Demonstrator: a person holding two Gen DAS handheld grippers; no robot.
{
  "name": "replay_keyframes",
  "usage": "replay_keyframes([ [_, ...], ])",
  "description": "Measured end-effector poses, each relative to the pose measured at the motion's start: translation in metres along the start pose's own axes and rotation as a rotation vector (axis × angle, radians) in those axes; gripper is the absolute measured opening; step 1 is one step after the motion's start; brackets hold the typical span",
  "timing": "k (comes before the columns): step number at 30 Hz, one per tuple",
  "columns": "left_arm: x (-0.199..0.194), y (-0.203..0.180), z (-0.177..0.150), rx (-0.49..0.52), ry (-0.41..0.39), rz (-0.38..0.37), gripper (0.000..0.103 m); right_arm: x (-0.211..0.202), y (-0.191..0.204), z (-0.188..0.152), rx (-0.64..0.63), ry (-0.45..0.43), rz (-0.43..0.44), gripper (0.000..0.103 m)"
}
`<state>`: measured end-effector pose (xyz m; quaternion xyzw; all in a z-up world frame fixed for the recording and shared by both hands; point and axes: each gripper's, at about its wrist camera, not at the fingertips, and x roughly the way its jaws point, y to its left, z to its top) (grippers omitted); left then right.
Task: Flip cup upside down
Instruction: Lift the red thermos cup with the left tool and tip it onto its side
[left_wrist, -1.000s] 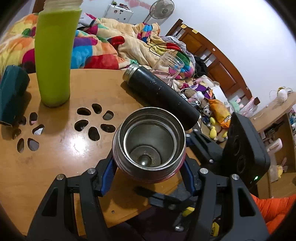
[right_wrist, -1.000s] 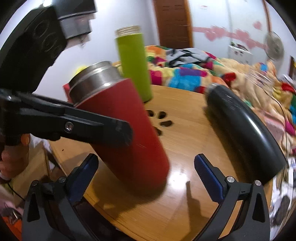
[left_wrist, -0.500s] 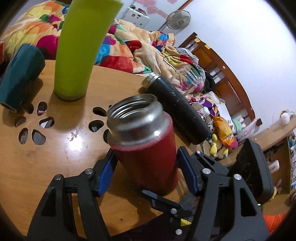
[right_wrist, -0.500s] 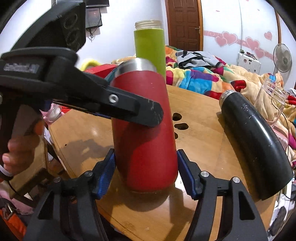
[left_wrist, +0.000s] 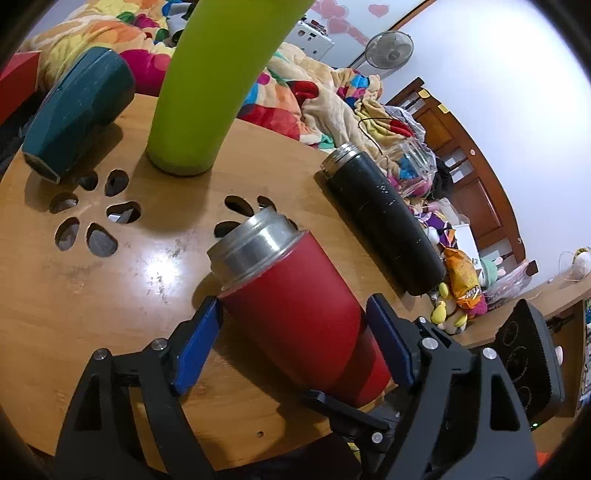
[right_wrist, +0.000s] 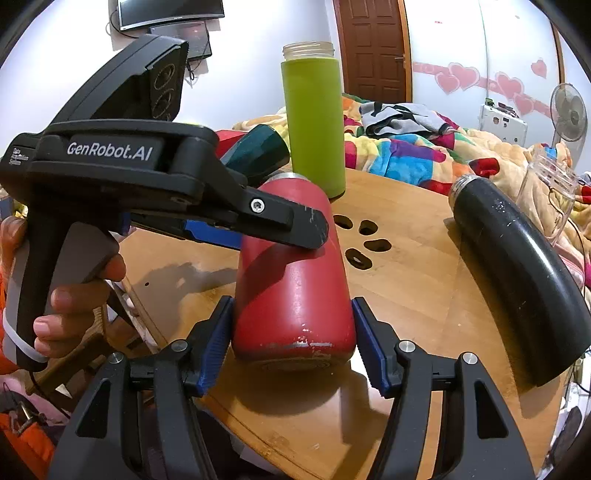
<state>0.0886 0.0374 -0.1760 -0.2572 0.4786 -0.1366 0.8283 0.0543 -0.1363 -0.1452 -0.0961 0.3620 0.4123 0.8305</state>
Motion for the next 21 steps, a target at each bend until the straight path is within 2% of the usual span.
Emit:
replay_keyframes([
  [3, -0.001, -0.004, -0.002, 0.039, -0.018, 0.057, 0.085, 0.000, 0.001, -0.001, -0.002, 0.006, 0.002, 0.059],
  [9, -0.006, -0.023, -0.005, 0.143, -0.058, 0.151, 0.085, -0.002, 0.001, -0.002, 0.005, 0.008, 0.006, 0.059],
  [11, -0.015, -0.033, -0.005, 0.194, -0.101, 0.151, 0.085, -0.001, 0.000, -0.001, 0.016, 0.012, 0.009, 0.059],
  [13, -0.023, -0.044, -0.007, 0.242, -0.132, 0.135, 0.080, -0.001, -0.002, -0.002, 0.033, 0.012, 0.012, 0.060],
  [16, -0.026, -0.056, -0.009, 0.309, -0.134, 0.115, 0.063, 0.001, -0.004, -0.005, 0.050, 0.019, 0.011, 0.060],
  [18, -0.022, -0.061, -0.010, 0.342, -0.117, 0.116, 0.043, 0.003, -0.004, -0.008, 0.063, 0.026, 0.009, 0.060],
  [21, -0.012, -0.064, -0.013, 0.371, -0.087, 0.138, 0.024, 0.005, -0.002, -0.015, 0.073, 0.036, -0.003, 0.058],
])
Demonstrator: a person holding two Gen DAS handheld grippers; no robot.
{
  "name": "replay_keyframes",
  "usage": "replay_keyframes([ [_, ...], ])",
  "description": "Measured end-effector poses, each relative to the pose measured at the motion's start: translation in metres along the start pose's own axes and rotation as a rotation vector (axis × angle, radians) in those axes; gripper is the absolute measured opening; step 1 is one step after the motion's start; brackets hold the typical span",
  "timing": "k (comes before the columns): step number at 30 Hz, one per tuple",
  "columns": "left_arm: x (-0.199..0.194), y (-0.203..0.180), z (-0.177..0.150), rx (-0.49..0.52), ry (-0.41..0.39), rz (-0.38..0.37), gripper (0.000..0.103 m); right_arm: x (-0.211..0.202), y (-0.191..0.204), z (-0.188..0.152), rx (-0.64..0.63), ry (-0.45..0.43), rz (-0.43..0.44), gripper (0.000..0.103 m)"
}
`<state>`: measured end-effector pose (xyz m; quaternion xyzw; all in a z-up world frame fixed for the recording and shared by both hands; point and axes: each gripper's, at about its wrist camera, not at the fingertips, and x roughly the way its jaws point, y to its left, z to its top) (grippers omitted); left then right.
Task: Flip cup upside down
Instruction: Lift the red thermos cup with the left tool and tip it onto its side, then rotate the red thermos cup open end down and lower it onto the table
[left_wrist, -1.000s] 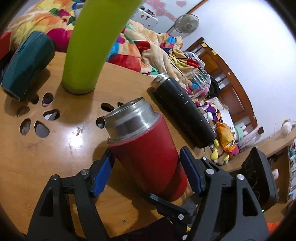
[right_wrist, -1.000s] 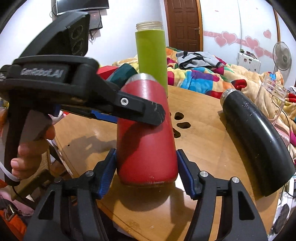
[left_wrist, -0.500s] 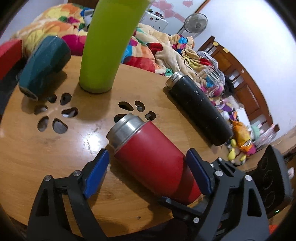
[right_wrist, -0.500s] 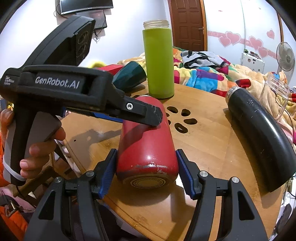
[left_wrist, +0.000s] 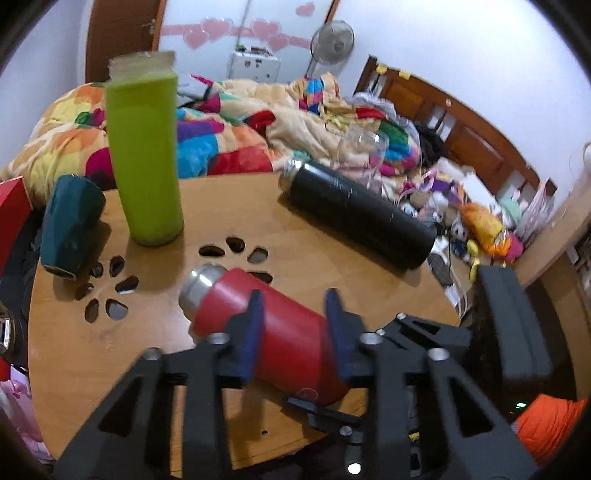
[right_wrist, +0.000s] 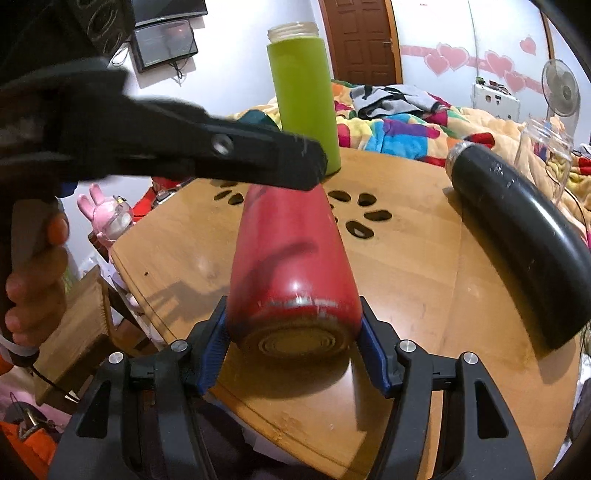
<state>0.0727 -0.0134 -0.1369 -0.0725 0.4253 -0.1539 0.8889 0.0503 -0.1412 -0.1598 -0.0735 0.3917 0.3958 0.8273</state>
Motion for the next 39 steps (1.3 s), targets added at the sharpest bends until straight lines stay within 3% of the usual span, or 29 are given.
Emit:
replay_keyframes([
  [4, -0.004, 0.000, -0.001, 0.007, -0.008, 0.008, 0.015, -0.008, 0.003, -0.003, 0.003, -0.013, -0.022, 0.058],
  [18, -0.028, 0.015, 0.017, -0.030, -0.061, -0.028, 0.014, -0.053, 0.022, 0.027, -0.073, -0.140, -0.085, 0.057],
  [39, -0.025, 0.064, 0.035, -0.112, -0.075, -0.019, 0.014, -0.023, 0.016, 0.075, -0.029, -0.126, -0.083, 0.057],
])
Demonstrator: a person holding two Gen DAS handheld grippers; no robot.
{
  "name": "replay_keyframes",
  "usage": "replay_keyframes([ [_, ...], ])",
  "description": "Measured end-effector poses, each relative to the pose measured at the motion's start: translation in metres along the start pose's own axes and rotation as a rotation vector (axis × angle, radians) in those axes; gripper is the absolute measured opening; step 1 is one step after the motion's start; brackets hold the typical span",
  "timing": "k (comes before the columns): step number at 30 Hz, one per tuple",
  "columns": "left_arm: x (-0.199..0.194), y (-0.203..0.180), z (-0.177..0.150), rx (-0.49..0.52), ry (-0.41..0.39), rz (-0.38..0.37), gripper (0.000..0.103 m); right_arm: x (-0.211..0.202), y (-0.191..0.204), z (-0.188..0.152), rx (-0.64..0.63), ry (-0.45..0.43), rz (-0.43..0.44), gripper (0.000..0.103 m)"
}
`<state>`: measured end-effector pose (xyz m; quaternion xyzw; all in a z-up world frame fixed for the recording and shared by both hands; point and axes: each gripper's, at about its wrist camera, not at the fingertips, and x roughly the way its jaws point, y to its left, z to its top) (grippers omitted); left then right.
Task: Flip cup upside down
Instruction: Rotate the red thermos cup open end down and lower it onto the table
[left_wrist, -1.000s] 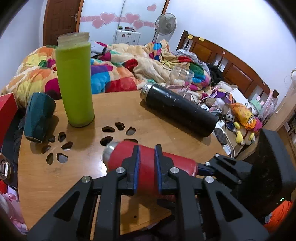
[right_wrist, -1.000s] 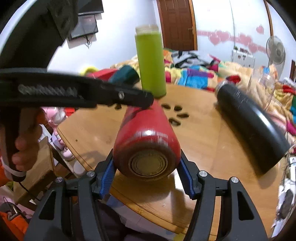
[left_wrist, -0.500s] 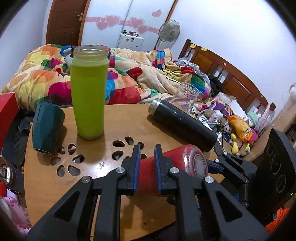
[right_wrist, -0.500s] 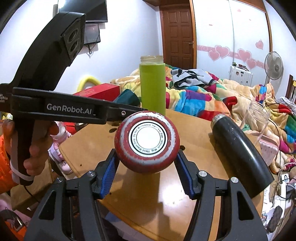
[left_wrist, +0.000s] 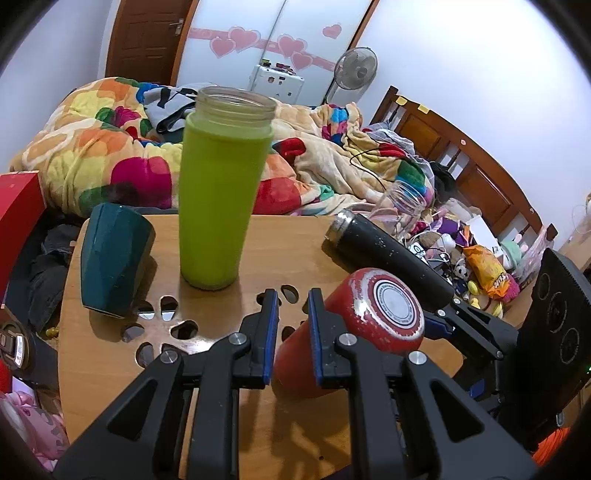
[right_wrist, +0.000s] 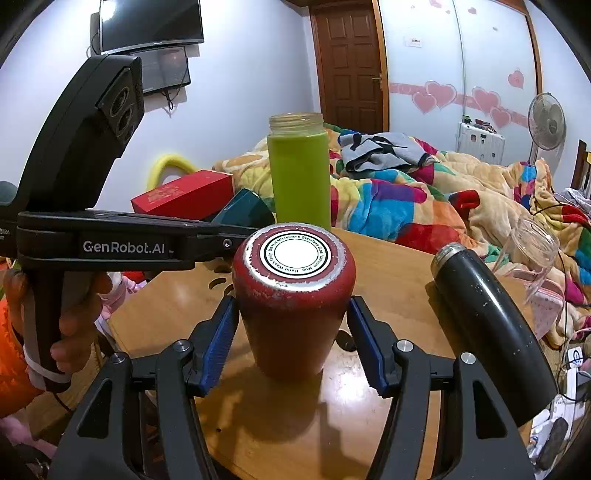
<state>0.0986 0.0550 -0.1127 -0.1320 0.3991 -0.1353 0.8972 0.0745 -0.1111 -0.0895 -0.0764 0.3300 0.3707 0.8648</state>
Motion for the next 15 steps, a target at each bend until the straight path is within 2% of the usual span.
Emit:
replay_keyframes([
  [15, 0.0021, 0.0100, -0.0022, -0.010, 0.015, -0.019, 0.014, 0.0082, 0.0024, 0.0070, 0.030, 0.016, 0.005, 0.058],
])
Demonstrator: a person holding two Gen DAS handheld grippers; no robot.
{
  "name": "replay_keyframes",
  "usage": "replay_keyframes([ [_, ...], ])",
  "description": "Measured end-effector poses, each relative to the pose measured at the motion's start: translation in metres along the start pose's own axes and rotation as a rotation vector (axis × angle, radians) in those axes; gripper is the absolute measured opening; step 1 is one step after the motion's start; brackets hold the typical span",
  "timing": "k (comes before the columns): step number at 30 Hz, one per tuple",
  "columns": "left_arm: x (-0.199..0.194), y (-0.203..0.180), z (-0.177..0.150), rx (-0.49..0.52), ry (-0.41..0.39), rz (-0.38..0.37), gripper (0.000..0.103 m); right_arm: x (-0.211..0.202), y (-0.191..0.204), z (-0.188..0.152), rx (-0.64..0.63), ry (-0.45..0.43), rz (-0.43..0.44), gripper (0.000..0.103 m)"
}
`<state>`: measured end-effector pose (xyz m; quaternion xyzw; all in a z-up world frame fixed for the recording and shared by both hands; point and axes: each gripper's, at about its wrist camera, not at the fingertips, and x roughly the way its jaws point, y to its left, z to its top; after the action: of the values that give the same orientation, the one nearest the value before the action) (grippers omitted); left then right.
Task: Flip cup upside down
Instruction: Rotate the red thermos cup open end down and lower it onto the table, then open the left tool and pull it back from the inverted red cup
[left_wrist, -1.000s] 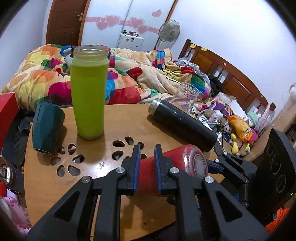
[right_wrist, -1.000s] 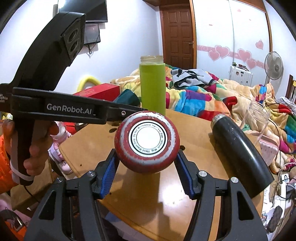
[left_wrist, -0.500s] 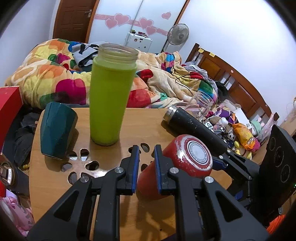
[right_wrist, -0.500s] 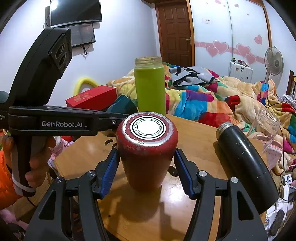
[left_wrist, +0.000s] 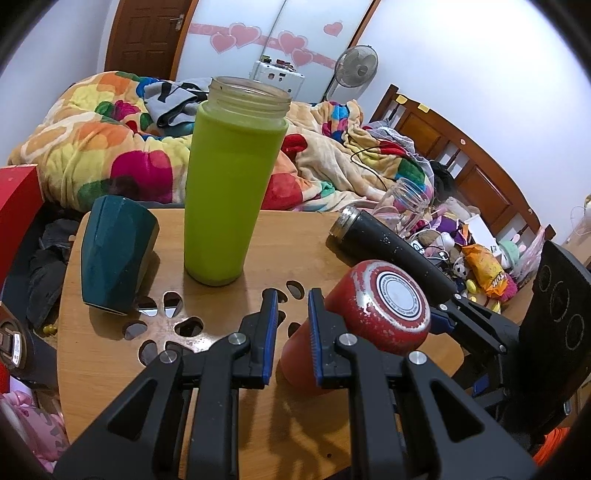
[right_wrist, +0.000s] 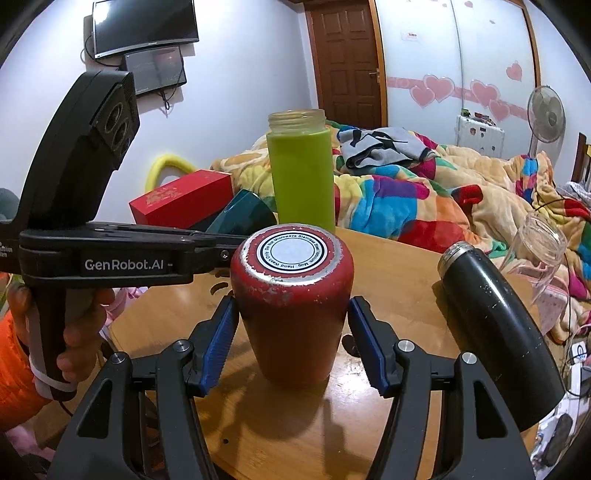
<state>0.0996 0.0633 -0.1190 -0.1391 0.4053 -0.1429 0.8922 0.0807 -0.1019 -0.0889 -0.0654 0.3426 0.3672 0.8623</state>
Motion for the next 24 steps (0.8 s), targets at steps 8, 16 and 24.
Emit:
replay_keyframes([
  [8, -0.003, 0.003, -0.004, -0.001, 0.000, 0.028, 0.022, -0.002, 0.005, 0.000, -0.007, 0.006, 0.011, 0.058],
  [16, -0.019, 0.001, -0.005, 0.012, -0.032, 0.071, 0.041, -0.009, 0.007, 0.001, -0.004, 0.002, 0.017, 0.058],
  [24, -0.058, -0.023, -0.006, 0.080, -0.109, 0.140, 0.056, -0.039, 0.014, 0.007, -0.022, -0.036, -0.015, 0.063],
])
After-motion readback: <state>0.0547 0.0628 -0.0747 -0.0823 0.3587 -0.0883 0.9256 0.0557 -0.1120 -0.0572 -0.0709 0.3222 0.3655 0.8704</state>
